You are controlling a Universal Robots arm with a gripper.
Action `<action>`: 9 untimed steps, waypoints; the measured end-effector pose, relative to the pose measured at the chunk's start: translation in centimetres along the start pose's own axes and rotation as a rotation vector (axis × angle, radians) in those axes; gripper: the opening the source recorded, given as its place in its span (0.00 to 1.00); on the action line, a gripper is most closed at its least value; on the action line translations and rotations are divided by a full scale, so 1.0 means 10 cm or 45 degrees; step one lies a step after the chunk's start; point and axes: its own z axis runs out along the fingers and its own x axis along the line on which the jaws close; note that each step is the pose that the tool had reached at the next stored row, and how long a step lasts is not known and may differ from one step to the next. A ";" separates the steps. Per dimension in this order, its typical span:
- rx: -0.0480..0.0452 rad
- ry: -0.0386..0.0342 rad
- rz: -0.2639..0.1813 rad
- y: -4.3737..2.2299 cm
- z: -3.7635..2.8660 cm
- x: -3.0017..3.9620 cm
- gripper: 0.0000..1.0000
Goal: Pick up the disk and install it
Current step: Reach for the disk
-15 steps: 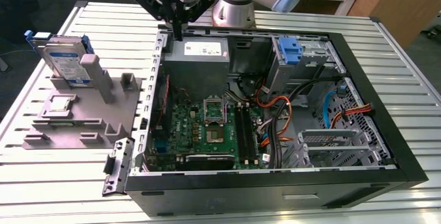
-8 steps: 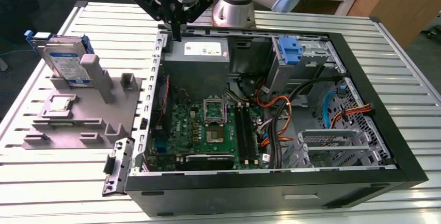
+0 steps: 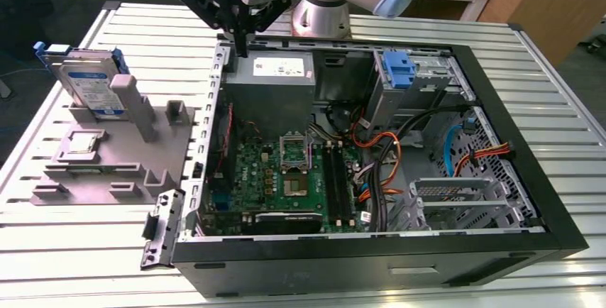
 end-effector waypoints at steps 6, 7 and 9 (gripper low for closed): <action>0.000 0.0003 0.000 -0.002 0.005 0.016 0.10; 0.000 0.0004 0.000 -0.002 0.006 0.018 0.10; 0.000 0.0005 0.000 -0.002 0.007 0.023 0.10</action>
